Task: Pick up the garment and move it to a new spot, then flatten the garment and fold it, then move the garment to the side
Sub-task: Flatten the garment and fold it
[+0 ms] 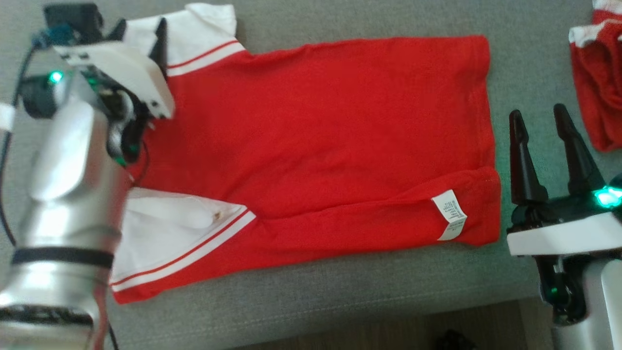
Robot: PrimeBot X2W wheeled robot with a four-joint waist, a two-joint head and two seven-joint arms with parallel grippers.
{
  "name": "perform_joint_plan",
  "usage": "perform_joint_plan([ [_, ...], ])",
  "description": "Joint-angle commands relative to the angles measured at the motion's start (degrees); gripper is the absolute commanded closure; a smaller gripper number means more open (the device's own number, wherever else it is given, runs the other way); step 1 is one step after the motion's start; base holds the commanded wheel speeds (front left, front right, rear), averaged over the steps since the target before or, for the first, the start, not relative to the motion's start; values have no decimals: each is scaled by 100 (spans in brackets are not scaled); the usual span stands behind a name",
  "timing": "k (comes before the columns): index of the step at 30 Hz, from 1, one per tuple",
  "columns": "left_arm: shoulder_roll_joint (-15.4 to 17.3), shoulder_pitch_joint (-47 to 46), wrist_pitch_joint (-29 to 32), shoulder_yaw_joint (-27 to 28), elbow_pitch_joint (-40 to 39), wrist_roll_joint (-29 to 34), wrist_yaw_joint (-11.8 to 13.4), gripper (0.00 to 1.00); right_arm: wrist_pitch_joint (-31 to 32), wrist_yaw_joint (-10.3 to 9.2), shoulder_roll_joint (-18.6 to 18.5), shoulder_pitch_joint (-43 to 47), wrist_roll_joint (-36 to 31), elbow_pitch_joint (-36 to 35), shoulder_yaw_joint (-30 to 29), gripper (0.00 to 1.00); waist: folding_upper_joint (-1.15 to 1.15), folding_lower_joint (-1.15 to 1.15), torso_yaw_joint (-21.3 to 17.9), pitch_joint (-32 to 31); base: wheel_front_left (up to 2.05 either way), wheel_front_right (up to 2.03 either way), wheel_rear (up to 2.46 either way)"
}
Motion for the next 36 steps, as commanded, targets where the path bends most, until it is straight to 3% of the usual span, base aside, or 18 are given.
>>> perform_joint_plan([
  [1,262,-244,-1,170,-57,5,-22,0,-79,37,-111,-71,46,-157,127,0,0,-1,-118,164,0,0,0],
  [5,419,-700,389,-10,726,180,-61,0,-127,37,-102,-119,93,-75,157,0,0,-1,-141,244,0,0,0],
  [12,559,-1018,1278,-296,1535,232,-390,0,-154,37,-93,-176,179,16,197,0,0,-1,-147,256,0,0,0],
  [13,549,-1034,1387,-312,1600,196,-440,11,-159,37,-91,-185,184,25,198,0,0,-1,-144,252,0,0,0],
  [14,541,-1051,1464,-337,1636,172,-487,63,-162,37,-90,-192,191,33,200,0,0,-1,-139,245,0,0,0],
  [15,544,-1068,1530,-395,1656,185,-527,100,-165,37,-89,-196,196,38,198,0,0,-1,-132,240,0,0,0],
  [20,578,-1155,1413,-570,1507,216,-633,100,-133,37,-111,-268,256,110,190,0,0,-1,-88,210,0,0,0],
  [24,573,-1185,1079,-604,1337,231,-626,100,-6,37,-334,-625,383,424,178,0,0,-1,-14,162,0,0,0],
  [28,469,-1216,860,-646,1222,215,-623,100,207,37,-704,-1234,666,1072,211,0,0,-1,140,163,0,0,0],
  [36,187,-1268,521,-758,1094,143,-635,100,1067,37,-1365,-2655,1418,2683,866,0,0,-1,478,295,0,0,0],
])
